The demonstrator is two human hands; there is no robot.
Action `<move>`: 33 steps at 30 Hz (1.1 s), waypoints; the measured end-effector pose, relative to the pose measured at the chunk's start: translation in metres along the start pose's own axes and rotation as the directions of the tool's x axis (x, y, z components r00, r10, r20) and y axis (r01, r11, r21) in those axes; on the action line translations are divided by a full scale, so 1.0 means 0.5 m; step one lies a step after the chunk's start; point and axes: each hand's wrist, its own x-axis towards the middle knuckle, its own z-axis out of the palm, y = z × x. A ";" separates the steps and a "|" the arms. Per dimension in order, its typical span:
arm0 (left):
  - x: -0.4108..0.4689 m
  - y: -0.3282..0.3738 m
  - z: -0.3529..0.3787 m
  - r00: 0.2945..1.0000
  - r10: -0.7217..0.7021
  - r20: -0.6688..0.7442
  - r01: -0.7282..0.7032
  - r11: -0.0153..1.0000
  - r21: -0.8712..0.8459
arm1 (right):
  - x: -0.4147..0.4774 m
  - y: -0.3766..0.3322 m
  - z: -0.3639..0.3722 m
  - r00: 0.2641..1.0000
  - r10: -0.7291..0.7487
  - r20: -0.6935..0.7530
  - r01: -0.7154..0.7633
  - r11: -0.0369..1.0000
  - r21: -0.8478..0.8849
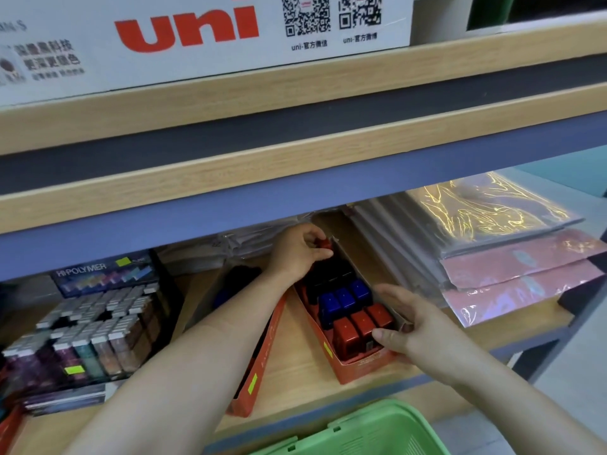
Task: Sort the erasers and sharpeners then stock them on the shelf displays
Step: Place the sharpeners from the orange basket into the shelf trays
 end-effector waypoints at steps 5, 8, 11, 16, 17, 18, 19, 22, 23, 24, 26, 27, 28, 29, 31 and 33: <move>-0.003 -0.002 0.007 0.999 0.051 0.019 -0.052 0.997 0.058 | -0.002 -0.002 0.000 1.000 0.008 -0.011 -0.009 1.000 -0.003; -0.002 -0.003 0.015 0.998 0.043 0.037 -0.047 0.994 0.099 | -0.004 -0.001 0.000 1.000 0.002 -0.010 -0.002 1.000 -0.019; -0.006 0.000 0.018 0.999 0.021 0.032 -0.025 0.991 0.134 | -0.004 0.001 0.004 1.000 0.009 -0.027 -0.010 0.999 -0.049; -0.043 0.042 -0.018 0.979 -0.019 0.202 -0.052 0.938 0.343 | -0.004 0.002 0.008 0.999 0.012 -0.038 -0.014 0.998 -0.054; -0.063 0.047 -0.030 0.980 -0.002 0.197 -0.078 0.915 0.396 | -0.004 0.001 0.009 0.999 0.010 -0.040 -0.012 0.998 -0.054; -0.089 0.046 -0.046 0.986 0.010 0.165 -0.082 0.898 0.433 | -0.005 -0.001 0.012 0.999 0.012 -0.040 -0.014 0.998 -0.054; -0.122 0.044 -0.067 0.994 0.008 0.112 -0.059 0.885 0.461 | -0.006 -0.002 0.013 0.999 0.013 -0.041 -0.015 0.999 -0.050; -0.244 0.019 -0.159 0.993 0.012 -0.116 0.056 0.822 0.567 | -0.009 -0.005 0.020 0.999 0.020 -0.044 -0.021 0.999 -0.024; -0.282 0.004 -0.189 0.983 0.004 -0.181 0.109 0.787 0.607 | -0.011 -0.007 0.024 0.999 0.022 -0.044 -0.023 0.999 -0.024; -0.314 -0.015 -0.214 0.972 -0.037 -0.230 0.177 0.758 0.628 | -0.012 -0.009 0.028 0.999 0.025 -0.044 -0.027 0.999 -0.024; -0.369 -0.043 -0.245 0.952 -0.168 -0.256 0.284 0.794 0.537 | -0.017 -0.012 0.038 0.998 0.041 -0.045 -0.042 0.999 -0.023; -0.391 -0.050 -0.247 0.943 -0.236 -0.233 0.317 0.849 0.423 | -0.018 -0.013 0.042 0.998 0.045 -0.048 -0.046 0.999 -0.025; -0.410 -0.052 -0.242 0.940 -0.278 -0.196 0.327 0.897 0.298 | -0.018 -0.014 0.048 0.998 0.046 -0.050 -0.048 0.998 -0.027; -0.424 -0.054 -0.236 0.940 -0.292 -0.174 0.324 0.924 0.201 | -0.017 -0.014 0.053 0.998 0.046 -0.054 -0.047 0.999 -0.024; -0.445 -0.060 -0.218 0.946 -0.276 -0.170 0.303 0.939 0.161 | -0.017 -0.013 0.065 0.997 0.045 -0.057 -0.045 0.999 -0.008; -0.455 -0.061 -0.199 0.944 -0.268 -0.193 0.303 0.935 0.185 | -0.016 -0.010 0.080 0.996 0.055 -0.068 -0.055 0.998 0.003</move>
